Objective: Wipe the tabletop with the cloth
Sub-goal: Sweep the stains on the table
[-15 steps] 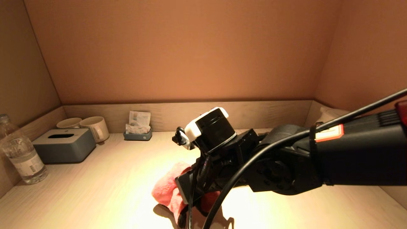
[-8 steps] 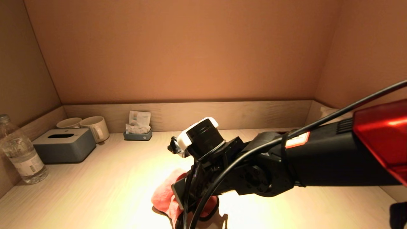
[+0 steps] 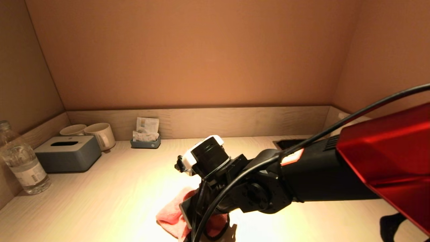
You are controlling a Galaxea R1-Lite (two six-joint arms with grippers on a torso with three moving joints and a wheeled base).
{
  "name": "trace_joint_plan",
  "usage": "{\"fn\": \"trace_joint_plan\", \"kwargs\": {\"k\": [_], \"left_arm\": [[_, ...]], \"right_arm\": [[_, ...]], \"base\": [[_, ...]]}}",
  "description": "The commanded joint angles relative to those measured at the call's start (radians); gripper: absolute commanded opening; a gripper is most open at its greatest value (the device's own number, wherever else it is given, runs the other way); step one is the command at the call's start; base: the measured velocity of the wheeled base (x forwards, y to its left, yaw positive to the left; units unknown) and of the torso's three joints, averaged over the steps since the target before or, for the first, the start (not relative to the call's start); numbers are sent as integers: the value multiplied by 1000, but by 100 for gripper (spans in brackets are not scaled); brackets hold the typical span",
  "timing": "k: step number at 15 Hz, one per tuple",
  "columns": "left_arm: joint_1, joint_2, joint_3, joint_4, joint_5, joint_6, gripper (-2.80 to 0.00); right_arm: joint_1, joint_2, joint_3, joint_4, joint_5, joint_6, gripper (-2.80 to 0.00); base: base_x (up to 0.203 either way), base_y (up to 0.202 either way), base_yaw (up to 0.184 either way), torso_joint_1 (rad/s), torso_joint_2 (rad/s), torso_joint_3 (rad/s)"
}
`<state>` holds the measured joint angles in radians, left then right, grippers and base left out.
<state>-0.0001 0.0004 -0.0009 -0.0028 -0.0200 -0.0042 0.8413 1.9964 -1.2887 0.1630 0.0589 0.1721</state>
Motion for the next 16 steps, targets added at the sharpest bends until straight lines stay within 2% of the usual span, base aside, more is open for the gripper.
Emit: {"fn": "trace_joint_plan", "kwargs": {"k": [1,10,12,16], "left_arm": [[0,1,-1,0,0,0,-280],[-1,0,-1,0,0,0,-280],[0,0,1,-1,0,0,-280],[-1,0,-1,0,0,0,-280]], "right_arm": [[1,16,3,1,1,1,-280],[25,88,-24,-3,-1,3,-280],[28,121,-86,-2,-32,9,-280],[-36,148,-154,1,-71,12,-280]], "base": [[0,0,0,0,0,0],[0,0,0,0,0,0],[0,0,0,0,0,0],[0,0,0,0,0,0]]}}
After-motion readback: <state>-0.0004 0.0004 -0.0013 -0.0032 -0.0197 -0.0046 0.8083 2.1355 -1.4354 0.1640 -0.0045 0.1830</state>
